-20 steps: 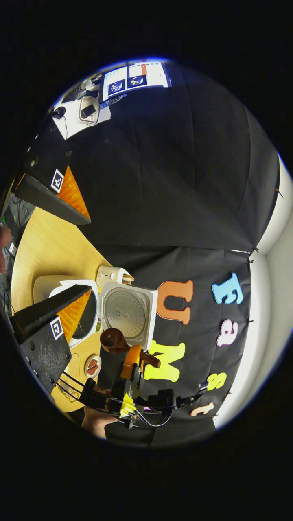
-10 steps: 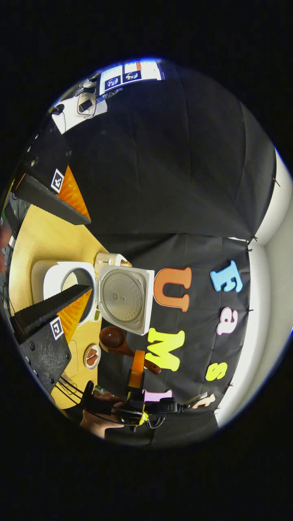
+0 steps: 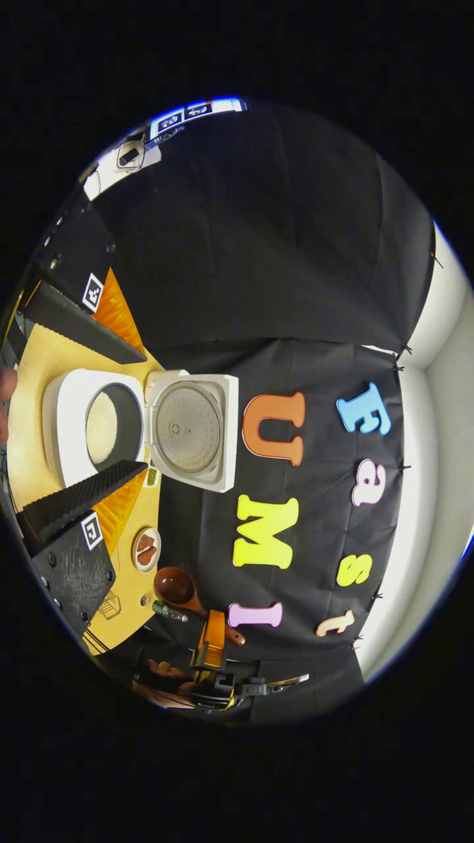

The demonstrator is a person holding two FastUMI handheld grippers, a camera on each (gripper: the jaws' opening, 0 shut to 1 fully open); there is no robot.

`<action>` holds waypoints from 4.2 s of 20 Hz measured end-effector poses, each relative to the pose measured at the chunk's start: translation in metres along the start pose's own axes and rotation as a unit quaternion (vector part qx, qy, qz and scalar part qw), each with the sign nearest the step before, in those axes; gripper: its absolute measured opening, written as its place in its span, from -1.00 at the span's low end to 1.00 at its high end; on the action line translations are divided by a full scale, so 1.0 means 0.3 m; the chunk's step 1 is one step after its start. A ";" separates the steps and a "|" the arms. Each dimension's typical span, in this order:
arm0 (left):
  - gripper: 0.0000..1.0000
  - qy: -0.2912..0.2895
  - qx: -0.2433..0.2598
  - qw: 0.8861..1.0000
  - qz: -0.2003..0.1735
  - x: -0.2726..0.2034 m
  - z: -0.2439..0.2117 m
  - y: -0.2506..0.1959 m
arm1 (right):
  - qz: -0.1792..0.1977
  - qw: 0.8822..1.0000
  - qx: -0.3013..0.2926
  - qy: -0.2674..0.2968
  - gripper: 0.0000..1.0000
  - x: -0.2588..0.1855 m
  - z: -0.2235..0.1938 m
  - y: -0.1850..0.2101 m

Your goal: Close the left gripper, press the button to open the rice cooker; take a wooden spoon from the chopstick holder with the right hand, scoop a spoonful of rice and pour it into the rice cooker, then put the wooden spoon back into the chopstick holder.

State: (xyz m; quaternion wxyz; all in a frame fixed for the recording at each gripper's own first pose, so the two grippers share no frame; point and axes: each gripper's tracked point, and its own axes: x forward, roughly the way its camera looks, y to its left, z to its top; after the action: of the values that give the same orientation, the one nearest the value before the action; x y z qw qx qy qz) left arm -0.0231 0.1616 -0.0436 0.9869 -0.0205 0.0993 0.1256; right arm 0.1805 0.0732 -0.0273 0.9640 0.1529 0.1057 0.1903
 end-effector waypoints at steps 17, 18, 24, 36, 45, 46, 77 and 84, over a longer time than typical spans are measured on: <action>0.89 0.011 0.014 1.000 0.004 -0.005 0.061 -0.254 | -0.160 0.983 0.056 0.063 -0.80 -0.146 -0.317 -0.768; 0.89 0.013 0.016 1.000 0.008 -0.013 0.058 -0.255 | -0.160 0.984 0.054 0.066 -0.80 -0.130 -0.348 -0.782; 0.89 0.019 0.006 0.999 0.033 -0.033 0.069 -0.246 | -0.169 0.980 0.049 0.093 -0.80 -0.063 -0.512 -0.848; 0.89 0.023 0.007 0.999 0.044 -0.040 0.092 -0.244 | -0.173 0.979 0.050 0.098 -0.64 -0.024 -0.653 -0.871; 0.89 -0.006 0.002 1.000 0.010 0.019 0.171 -0.283 | -0.194 0.978 0.019 0.079 0.70 -0.118 -0.517 -0.882; 0.89 -0.013 0.000 1.000 0.005 0.036 0.191 -0.283 | -0.202 0.977 0.018 0.070 0.70 -0.149 -0.476 -0.885; 0.95 0.107 0.000 0.994 -0.005 0.845 0.239 -0.027 | -0.317 0.947 -0.050 0.008 1.00 -0.696 -0.228 -0.547; 0.93 0.160 -0.016 0.987 -0.032 0.577 0.082 -0.081 | -0.237 0.969 -0.064 0.019 1.00 -0.496 -0.230 -0.427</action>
State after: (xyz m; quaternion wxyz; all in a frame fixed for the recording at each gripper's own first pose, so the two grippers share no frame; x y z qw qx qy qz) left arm 0.1518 0.1820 -0.0541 0.9615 -0.0589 0.2528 0.0901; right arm 0.0708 -0.0815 -0.1129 0.9871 0.0578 0.1452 -0.0343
